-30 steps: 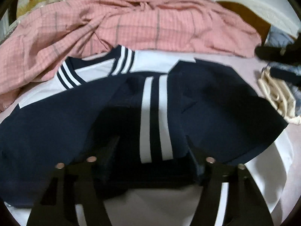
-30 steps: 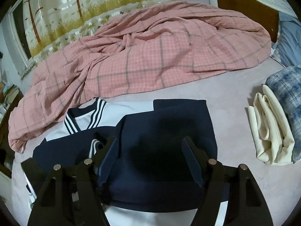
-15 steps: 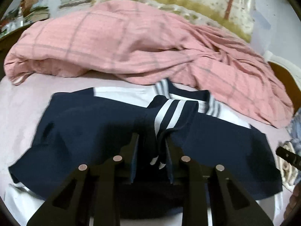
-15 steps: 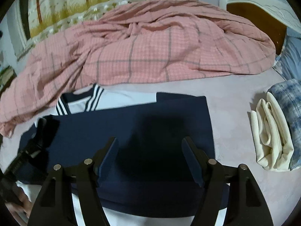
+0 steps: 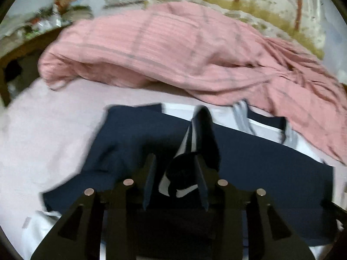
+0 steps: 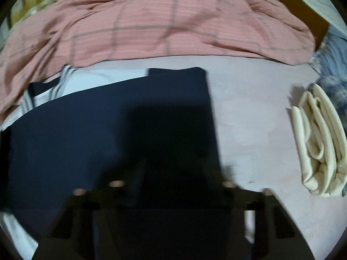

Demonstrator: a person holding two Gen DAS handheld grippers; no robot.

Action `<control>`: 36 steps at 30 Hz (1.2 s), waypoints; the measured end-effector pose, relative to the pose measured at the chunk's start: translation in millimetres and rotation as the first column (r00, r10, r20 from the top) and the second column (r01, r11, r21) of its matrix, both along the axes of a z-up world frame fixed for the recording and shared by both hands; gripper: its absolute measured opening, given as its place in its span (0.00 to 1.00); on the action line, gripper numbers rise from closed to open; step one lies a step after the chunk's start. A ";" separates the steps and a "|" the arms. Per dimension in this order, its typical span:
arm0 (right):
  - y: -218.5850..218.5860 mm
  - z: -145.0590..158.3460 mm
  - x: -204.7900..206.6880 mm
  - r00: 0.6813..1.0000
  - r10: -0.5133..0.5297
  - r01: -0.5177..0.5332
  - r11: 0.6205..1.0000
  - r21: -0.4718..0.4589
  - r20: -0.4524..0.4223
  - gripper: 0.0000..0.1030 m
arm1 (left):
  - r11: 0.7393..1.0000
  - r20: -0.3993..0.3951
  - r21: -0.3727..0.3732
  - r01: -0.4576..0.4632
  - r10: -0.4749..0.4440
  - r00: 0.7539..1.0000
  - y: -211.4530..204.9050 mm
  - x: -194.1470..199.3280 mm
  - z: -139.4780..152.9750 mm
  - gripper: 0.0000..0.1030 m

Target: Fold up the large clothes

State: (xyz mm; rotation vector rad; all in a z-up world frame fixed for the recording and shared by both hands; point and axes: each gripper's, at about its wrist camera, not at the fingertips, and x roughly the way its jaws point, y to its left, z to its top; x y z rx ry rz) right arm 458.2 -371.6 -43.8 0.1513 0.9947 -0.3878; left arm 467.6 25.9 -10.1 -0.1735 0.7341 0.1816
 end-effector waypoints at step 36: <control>-54.5 7.0 -21.6 0.998 -0.020 0.019 0.999 0.027 0.056 0.07 | 0.980 -0.049 0.074 0.186 -0.183 0.982 -18.6 1.5 9.3 0.31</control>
